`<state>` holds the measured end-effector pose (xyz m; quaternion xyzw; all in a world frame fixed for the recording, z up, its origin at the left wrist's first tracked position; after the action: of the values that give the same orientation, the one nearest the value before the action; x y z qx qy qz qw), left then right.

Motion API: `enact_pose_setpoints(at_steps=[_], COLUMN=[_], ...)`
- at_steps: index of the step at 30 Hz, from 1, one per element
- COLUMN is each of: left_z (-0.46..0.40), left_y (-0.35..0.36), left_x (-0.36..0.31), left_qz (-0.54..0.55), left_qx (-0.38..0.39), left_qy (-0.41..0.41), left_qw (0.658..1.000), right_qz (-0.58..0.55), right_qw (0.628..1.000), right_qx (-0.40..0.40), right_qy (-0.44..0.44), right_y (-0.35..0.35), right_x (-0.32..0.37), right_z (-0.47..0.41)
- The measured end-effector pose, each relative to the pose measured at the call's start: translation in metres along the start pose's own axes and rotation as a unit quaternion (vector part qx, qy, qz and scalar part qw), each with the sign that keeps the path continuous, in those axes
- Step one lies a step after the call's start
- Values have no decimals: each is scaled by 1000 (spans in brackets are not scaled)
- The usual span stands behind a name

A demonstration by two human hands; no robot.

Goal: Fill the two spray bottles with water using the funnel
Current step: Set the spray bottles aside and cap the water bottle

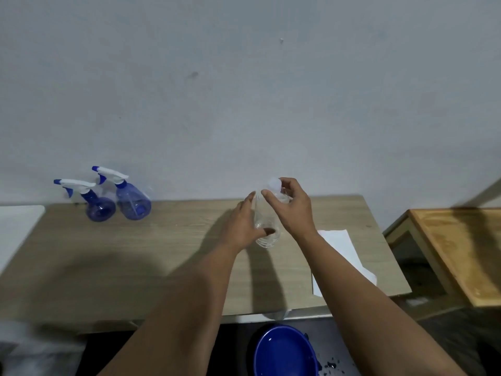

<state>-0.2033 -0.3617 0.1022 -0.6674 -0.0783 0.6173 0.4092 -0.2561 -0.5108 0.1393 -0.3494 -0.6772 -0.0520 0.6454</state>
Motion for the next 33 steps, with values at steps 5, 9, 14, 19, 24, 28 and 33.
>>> enact_pose_setpoints(at_steps=[5,9,14,19,24,28,33], left_z=[-4,-15,-30,-39,-43,-48,-48], left_y=[11,24,35,46,57,57,54], left_x=[78,109,124,129,130,129,126], left_qz=[-63,-113,-145,-143,-137,-135,-148], left_qx=[-44,-27,-32,-76,-79,-83,-80], left_qy=[-88,-73,-15,-27,-42,-55,-53], left_qw=[993,991,989,986,987,986,984], right_qz=[-37,-32,-32,-32,-49,-61,-61], right_qw=[999,999,998,999,998,997,997], right_qx=[8,9,10,4,-11,-20,-20], right_qy=[28,32,44,41,46,38,38], right_y=[12,20,33,38,44,51,56], right_x=[-24,-46,-68,-72,-79,-79,-82], right_z=[5,10,13,14,16,6,-2])
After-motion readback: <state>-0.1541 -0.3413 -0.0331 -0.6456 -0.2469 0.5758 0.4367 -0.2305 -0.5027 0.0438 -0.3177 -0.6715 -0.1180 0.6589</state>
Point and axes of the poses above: each hand's wrist, its own z-axis away from the middle knuckle, its own y-axis out of the palm, x = y × z, the point moved 2 cm from there along -z, towards the middle knuckle, and after that the axes turned 5 degrees about z, right-handed, at the moved point
